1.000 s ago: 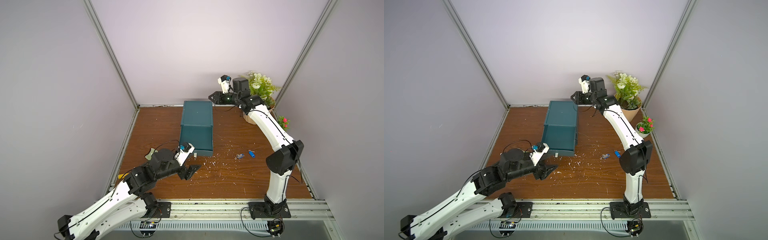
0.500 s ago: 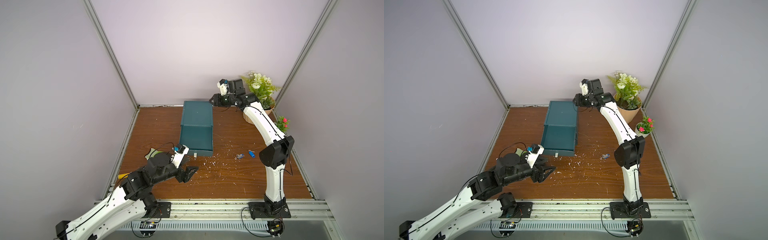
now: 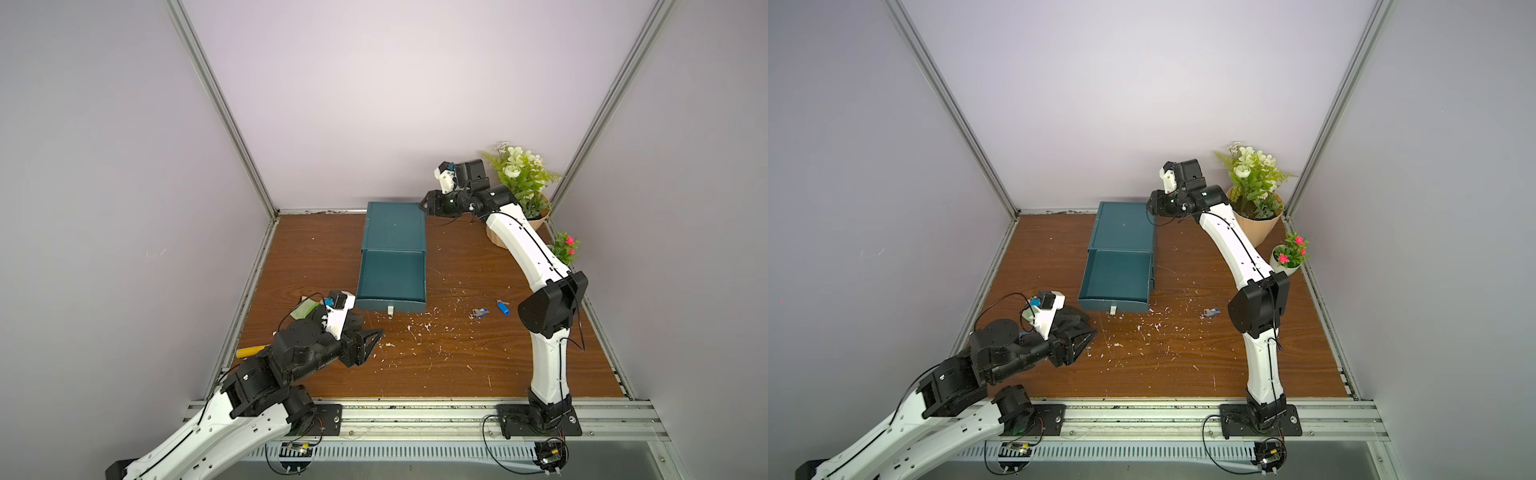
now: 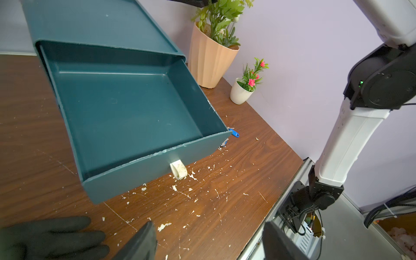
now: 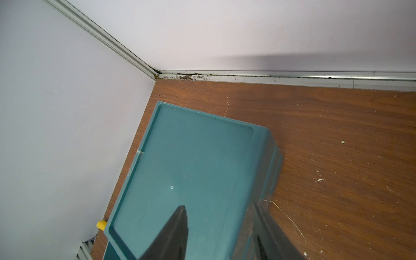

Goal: Take the keys out of the drawer
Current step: Close the drawer in the storage box.

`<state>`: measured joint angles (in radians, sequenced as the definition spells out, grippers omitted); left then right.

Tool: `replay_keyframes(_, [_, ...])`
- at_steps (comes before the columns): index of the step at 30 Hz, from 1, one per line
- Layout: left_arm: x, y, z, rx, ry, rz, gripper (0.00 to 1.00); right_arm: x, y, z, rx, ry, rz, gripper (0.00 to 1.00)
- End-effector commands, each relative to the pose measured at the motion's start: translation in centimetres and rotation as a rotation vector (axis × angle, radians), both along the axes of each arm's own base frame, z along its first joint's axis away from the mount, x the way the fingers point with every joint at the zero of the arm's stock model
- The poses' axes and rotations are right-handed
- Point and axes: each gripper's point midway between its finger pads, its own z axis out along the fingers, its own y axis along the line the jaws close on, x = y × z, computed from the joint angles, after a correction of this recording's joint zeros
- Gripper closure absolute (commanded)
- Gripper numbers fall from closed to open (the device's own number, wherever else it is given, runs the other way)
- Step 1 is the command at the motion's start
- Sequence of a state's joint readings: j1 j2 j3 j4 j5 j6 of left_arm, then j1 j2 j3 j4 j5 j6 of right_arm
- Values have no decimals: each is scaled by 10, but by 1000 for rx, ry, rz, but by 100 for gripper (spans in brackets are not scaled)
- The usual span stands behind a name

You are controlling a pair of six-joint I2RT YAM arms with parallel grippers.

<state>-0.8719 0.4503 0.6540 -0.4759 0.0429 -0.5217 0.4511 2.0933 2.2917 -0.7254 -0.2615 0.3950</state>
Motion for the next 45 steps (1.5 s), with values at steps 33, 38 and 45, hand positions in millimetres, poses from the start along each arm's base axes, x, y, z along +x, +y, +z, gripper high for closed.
replay_keyframes(33, [97, -15, -19, -138, -44, 358, 78, -36, 28, -66, -77, 143, 99, 54])
replay_keyframes(38, [110, -18, -10, -185, -85, 397, 78, -45, 22, -71, -90, 152, 107, 54])
replay_keyframes(45, [127, -22, -9, -216, -100, 453, 78, -60, 18, -79, -78, 169, 119, 55])
